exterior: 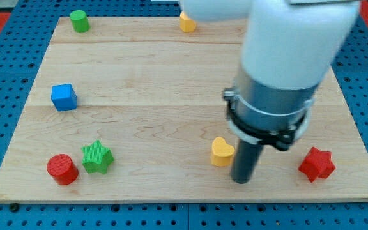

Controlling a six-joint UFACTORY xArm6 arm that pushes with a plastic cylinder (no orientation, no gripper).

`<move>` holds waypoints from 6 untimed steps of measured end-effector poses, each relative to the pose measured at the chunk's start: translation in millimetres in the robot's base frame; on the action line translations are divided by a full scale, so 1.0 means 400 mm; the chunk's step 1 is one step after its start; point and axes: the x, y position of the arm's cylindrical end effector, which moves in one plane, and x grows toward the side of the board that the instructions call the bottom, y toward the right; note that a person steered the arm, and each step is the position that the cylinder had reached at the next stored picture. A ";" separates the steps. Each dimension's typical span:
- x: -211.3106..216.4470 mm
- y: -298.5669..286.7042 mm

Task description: Move the yellow heart up and to the right

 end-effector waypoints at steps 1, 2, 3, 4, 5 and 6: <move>-0.072 -0.017; -0.130 -0.017; -0.170 -0.072; -0.175 -0.201; -0.252 -0.176; -0.296 -0.035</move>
